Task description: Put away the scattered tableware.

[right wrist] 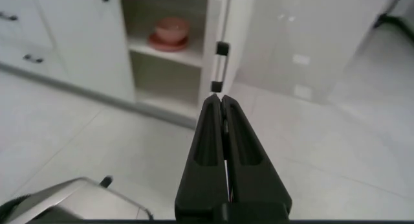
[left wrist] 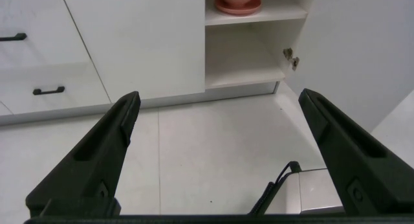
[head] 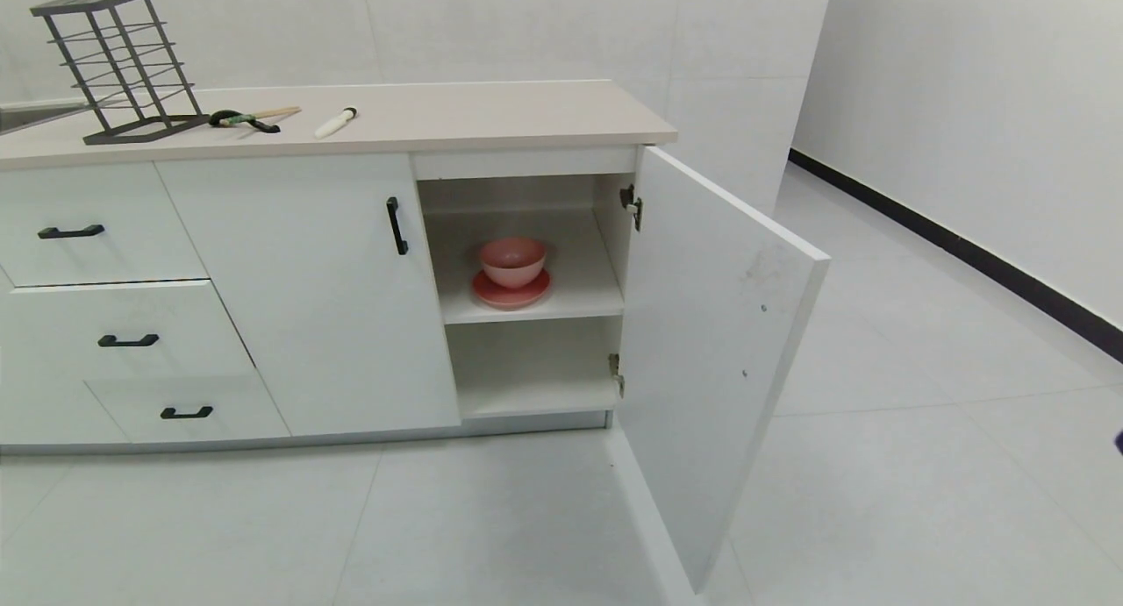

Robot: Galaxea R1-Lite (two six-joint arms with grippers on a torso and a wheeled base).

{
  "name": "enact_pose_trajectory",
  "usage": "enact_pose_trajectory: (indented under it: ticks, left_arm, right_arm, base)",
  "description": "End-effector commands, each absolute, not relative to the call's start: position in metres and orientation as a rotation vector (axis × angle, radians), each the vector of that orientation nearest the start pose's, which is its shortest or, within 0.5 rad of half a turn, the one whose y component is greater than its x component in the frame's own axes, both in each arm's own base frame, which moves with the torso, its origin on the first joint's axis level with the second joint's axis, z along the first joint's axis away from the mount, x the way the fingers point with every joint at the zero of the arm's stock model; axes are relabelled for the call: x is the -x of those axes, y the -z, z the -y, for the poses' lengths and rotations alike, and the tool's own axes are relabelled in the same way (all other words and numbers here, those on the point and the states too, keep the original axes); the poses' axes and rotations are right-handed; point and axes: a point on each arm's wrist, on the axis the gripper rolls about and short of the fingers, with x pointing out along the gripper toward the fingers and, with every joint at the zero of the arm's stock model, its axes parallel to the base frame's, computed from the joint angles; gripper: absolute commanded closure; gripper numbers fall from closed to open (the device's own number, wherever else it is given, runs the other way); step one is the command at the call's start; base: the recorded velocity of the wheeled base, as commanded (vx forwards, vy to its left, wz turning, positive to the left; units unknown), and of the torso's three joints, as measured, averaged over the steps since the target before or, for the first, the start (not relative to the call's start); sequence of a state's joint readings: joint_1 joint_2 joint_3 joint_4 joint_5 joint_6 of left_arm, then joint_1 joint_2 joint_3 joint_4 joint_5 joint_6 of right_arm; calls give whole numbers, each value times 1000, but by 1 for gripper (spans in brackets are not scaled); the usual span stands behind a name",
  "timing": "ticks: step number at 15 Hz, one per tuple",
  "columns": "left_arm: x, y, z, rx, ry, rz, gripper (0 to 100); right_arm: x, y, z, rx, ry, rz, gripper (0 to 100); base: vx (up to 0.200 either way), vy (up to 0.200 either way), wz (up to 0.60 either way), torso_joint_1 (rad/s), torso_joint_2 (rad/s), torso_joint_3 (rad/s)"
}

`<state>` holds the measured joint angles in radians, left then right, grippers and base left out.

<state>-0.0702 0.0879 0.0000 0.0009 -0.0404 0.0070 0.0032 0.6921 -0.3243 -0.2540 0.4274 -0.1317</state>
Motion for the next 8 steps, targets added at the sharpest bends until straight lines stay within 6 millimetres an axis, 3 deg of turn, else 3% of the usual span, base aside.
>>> enact_pose_trajectory:
  ticks: [1,2,6,8]
  left_arm:
    - [16,-77,0,-7,109,-89,0]
    - [16,-77,0,-7,111,-89,0]
    - [16,-77,0,-6,115,-87,0]
    - [16,-77,0,-6,115,-89,0]
  right_arm:
    - [-103,-186,-14,89,-498,-235,100]
    - [-112,-186,-13,96,-485,-242,100]
    - [-179,-169,-15,140,-459,-200,100]
    - [-193,-159,-19,146,-472,-166,100]
  base:
    - [0,0,0,0,0,0]
    - [0,0,0,0,0,0]
    - [0,0,0,0,0,0]
    - [0,0,0,0,0,0]
